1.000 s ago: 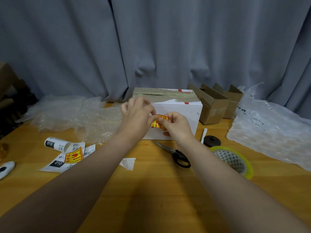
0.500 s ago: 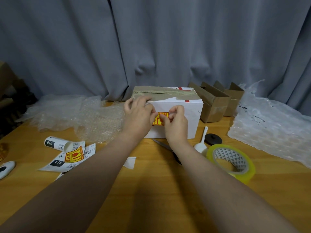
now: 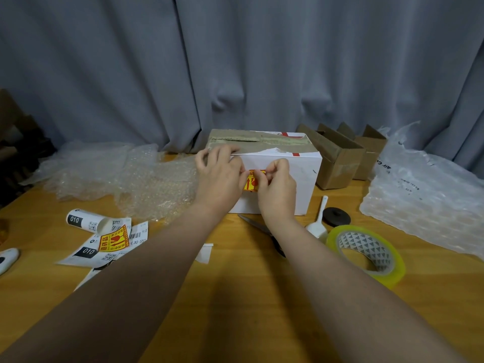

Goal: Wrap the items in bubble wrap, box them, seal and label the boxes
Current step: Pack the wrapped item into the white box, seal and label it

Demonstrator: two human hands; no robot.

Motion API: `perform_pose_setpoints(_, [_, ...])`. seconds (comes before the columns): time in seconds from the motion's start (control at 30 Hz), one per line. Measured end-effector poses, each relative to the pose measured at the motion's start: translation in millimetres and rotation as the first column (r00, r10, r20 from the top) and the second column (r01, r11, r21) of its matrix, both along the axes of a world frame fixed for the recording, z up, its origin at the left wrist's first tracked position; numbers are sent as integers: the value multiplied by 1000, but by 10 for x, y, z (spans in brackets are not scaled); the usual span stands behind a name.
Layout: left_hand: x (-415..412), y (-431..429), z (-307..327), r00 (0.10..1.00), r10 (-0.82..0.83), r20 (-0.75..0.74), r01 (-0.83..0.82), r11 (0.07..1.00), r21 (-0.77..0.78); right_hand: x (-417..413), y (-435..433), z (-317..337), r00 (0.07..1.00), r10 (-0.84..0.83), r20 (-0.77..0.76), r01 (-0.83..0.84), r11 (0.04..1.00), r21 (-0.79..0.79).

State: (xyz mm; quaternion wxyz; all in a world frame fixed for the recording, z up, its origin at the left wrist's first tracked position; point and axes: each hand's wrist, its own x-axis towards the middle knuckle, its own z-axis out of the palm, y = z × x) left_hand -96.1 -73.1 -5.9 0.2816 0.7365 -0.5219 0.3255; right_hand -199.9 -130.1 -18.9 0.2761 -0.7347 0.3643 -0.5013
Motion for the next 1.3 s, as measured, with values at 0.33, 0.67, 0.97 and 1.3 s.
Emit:
perform_pose_setpoints(0.33, [78,8,80,999,-25,36,26,999,-23,-214,-168,131,942,-122,-312,113,993,-44])
perform_pose_setpoints(0.67, [291,55,127,976,-198,87,196,980,27,-189,-465,296,798,-288,-530,-165,741,-651])
perform_pose_setpoints(0.97, [255,-95,-126,987,-89,130,89,996,6,-172,-529,142,816,-375,-440,-78,683,-726])
perform_pose_setpoints(1.3, [301,-45,32,989,-104,107,96,992,84,-187,-496,144,761,-386,-522,-108,717,-689])
